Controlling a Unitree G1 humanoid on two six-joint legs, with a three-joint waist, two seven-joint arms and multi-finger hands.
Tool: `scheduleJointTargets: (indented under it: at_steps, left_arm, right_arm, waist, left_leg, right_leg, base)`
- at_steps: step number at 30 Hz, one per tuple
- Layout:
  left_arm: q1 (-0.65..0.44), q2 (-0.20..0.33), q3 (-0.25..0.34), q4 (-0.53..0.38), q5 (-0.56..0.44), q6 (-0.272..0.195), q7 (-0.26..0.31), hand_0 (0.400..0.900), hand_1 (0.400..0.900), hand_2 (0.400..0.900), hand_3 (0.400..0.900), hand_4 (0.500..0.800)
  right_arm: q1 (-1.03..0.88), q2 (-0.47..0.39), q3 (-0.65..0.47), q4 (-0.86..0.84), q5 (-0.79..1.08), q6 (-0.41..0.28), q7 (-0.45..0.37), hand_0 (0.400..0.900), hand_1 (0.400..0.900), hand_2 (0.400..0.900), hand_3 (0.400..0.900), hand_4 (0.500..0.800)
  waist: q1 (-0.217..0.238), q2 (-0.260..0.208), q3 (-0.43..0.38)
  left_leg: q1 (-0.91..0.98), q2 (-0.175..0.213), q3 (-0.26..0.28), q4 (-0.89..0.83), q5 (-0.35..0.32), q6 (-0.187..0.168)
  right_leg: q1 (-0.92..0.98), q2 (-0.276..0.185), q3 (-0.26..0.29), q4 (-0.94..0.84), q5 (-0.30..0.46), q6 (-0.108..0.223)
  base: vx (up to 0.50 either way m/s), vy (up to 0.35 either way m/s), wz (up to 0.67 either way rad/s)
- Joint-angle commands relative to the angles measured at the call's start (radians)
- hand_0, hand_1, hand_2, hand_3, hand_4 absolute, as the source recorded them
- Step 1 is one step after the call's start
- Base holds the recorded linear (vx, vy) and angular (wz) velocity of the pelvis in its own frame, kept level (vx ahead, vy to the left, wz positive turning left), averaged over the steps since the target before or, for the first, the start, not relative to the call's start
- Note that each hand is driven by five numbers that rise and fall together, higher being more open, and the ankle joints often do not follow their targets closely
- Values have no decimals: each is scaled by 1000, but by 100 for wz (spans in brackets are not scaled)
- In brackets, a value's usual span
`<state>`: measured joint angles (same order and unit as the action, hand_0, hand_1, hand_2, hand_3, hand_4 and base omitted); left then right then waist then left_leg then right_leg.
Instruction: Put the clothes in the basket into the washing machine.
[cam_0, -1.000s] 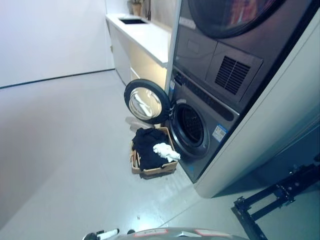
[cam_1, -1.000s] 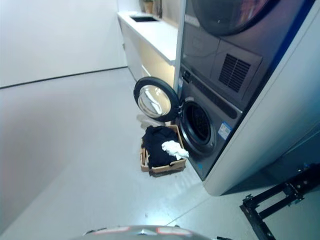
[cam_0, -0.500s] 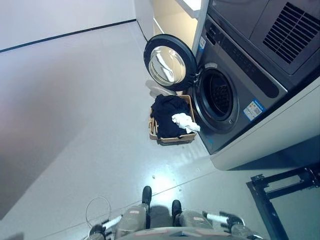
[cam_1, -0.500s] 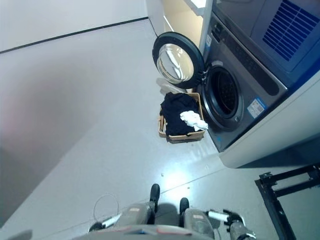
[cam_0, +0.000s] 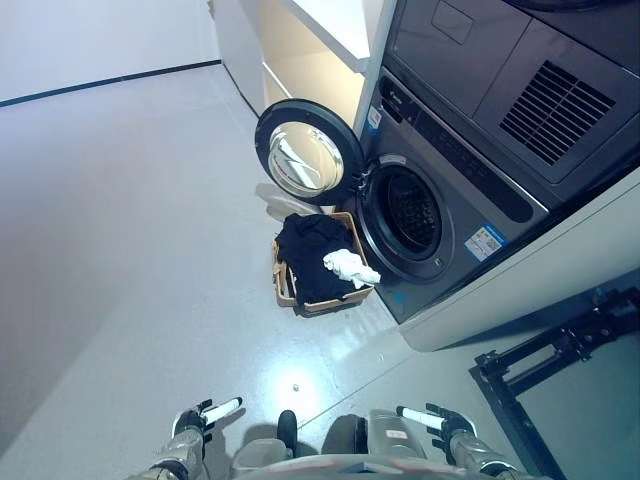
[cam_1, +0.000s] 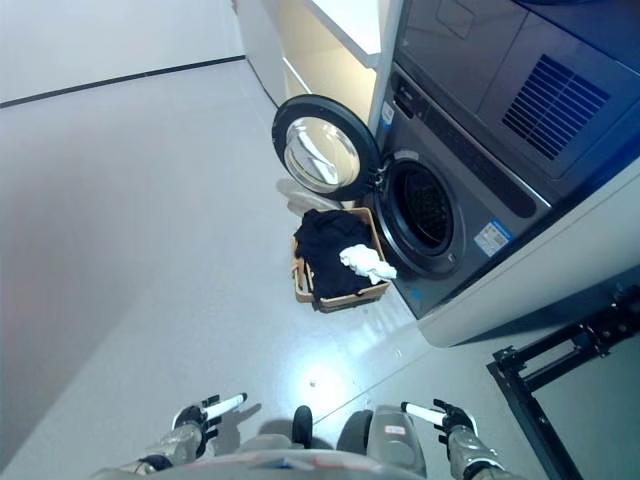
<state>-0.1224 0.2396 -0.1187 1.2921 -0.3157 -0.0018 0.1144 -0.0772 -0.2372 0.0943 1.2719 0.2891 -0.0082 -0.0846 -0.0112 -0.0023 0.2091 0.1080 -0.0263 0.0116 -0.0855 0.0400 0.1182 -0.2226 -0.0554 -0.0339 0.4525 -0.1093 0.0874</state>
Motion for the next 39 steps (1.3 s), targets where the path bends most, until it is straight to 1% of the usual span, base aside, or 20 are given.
scheduleJointTargets:
  at_steps: [1,3,8,10,12,13,14,16,18,20,22,24,25,26,27,30,33,35,37,39]
  left_arm:
    - [33,19,0,-10,39,-1,14,900,900,900,900,800]
    - [21,21,1,3,54,-3,17,900,900,900,900,800]
    - [35,13,15,20,59,-5,15,900,900,900,900,800]
    - [48,-1,26,23,53,-5,13,900,900,900,900,800]
    - [79,-17,32,3,8,-12,15,900,900,900,900,800]
    - [79,-18,32,2,8,-12,15,900,900,900,900,800]
    - [86,-33,29,-1,6,-15,14,900,900,900,900,800]
    - [84,-38,31,-10,-24,-17,24,900,900,900,900,800]
    - [86,-44,25,-22,-43,-18,29,900,900,900,900,800]
    - [85,-47,26,-18,-41,-15,27,900,900,900,900,800]
    - [101,-69,12,-20,-41,-16,31,900,900,900,900,800]
    - [108,-72,11,-18,-41,-16,31,900,900,900,900,800]
    - [125,-76,16,-14,-40,-17,32,900,900,900,900,800]
    - [126,-76,16,-14,-40,-17,32,900,900,900,900,800]
    - [140,-78,22,-5,-37,-16,35,900,900,900,900,800]
    - [147,-76,27,8,-27,-13,32,900,900,900,900,800]
    - [151,-58,28,3,-10,-14,30,900,900,900,900,800]
    - [144,-46,30,-6,-5,-12,28,900,900,900,900,800]
    - [109,-8,24,-26,12,-10,28,900,900,900,900,800]
    - [93,9,26,-38,6,-13,32,900,900,900,900,800]
  right_arm:
    - [31,-45,-1,-18,39,-11,-41,900,900,900,900,800]
    - [47,-41,-11,-18,45,-10,-42,900,900,900,900,800]
    - [78,-41,-17,-28,36,-7,-43,900,900,900,900,800]
    - [87,-47,-17,-23,33,-7,-41,900,900,900,900,800]
    - [86,-69,-20,-34,32,-12,-41,900,900,900,900,800]
    - [86,-69,-20,-34,32,-12,-41,900,900,900,900,800]
    - [83,-86,-17,-41,27,-14,-37,900,900,900,900,800]
    - [67,-96,-11,-56,32,-20,-42,900,900,900,900,800]
    - [43,-110,7,-69,27,-18,-45,900,900,900,900,800]
    - [35,-112,9,-71,27,-16,-48,900,900,900,900,800]
    - [24,-122,1,-76,39,-19,-60,900,900,900,900,800]
    - [24,-122,0,-80,41,-22,-62,900,900,900,900,800]
    - [22,-114,15,-92,33,-26,-59,900,900,900,900,800]
    - [23,-114,15,-92,33,-26,-59,900,900,900,900,800]
    - [24,-106,30,-94,12,-29,-60,900,900,900,900,800]
    - [22,-97,37,-89,-4,-26,-57,900,900,900,900,800]
    - [34,-67,43,-113,-13,-34,-49,900,900,900,900,800]
    - [32,-61,50,-122,-14,-32,-45,900,900,900,900,800]
    - [17,-57,95,-181,-45,-32,-32,900,900,900,900,800]
    - [10,-58,113,-219,-60,-32,-34,900,900,900,900,800]
  waist:
    - [-10,-13,45]
    - [-13,-29,36]
    - [-25,-25,20]
    - [-33,-14,1]
    - [-48,19,-24]
    - [-51,19,-24]
    - [-47,31,-15]
    - [-41,26,6]
    - [-25,14,35]
    - [-16,11,43]
    - [-10,17,47]
    - [-12,23,47]
    - [-5,45,35]
    - [-6,43,39]
    - [6,59,26]
    - [12,60,10]
    - [23,27,-29]
    - [25,18,-25]
    - [17,2,14]
    - [20,4,27]
  left_leg:
    - [-29,-50,-80,-2,-77,-58]
    - [-10,-59,-87,-2,-102,-71]
    - [78,-47,-112,-2,-156,-100]
    - [128,-29,-128,9,-184,-111]
    - [113,3,-135,171,-124,-143]
    - [110,3,-137,175,-127,-143]
    - [45,-5,-130,348,-24,-174]
    - [-74,-3,-92,561,57,-198]
    - [-155,31,-25,674,51,-180]
    - [-179,36,-5,676,26,-171]
    - [-285,-17,36,568,-54,-157]
    - [-283,-34,43,485,-63,-152]
    - [-263,-58,15,206,-30,-145]
    - [-250,-61,14,193,-23,-144]
    - [-249,-63,-36,19,44,-155]
    - [-230,-56,-51,-2,63,-154]
    - [-173,-59,-29,-2,37,-119]
    - [-163,-56,-23,-2,25,-107]
    - [-139,-45,-9,-2,0,-87]
    - [-128,-36,-4,-2,-14,-84]
  right_leg:
    - [21,91,52,-245,84,7]
    - [17,98,114,-467,158,38]
    - [1,90,121,-535,201,59]
    - [15,87,125,-490,206,39]
    - [22,106,113,-404,169,-2]
    - [21,105,110,-402,168,-2]
    - [74,101,100,-413,150,-21]
    - [115,86,90,-423,131,-43]
    - [152,78,87,-415,100,-68]
    - [169,75,87,-415,88,-73]
    - [219,63,65,-435,67,-61]
    - [240,62,59,-445,60,-56]
    - [269,82,55,-457,50,-49]
    - [276,80,54,-459,49,-49]
    - [318,100,50,-465,25,-48]
    - [354,102,60,-460,2,-45]
    - [348,78,80,-366,-24,-14]
    - [316,78,84,-285,-27,-3]
    - [181,72,79,-82,6,37]
    - [138,59,52,-104,7,28]
  base:
    - [322,-89,11]
    - [390,-125,10]
    - [458,-221,22]
    - [694,-411,38]
    - [604,-401,46]
    - [422,-325,34]
    - [321,-306,26]
    - [335,-395,33]
    - [290,-366,21]
    - [257,-209,11]
    - [354,-118,22]
    - [312,10,5]
    - [293,33,-3]
    - [579,62,-14]
    - [436,68,-14]
    - [442,134,-37]
    - [442,249,-55]
    - [184,156,-33]
    - [133,197,-37]
    - [103,110,-19]
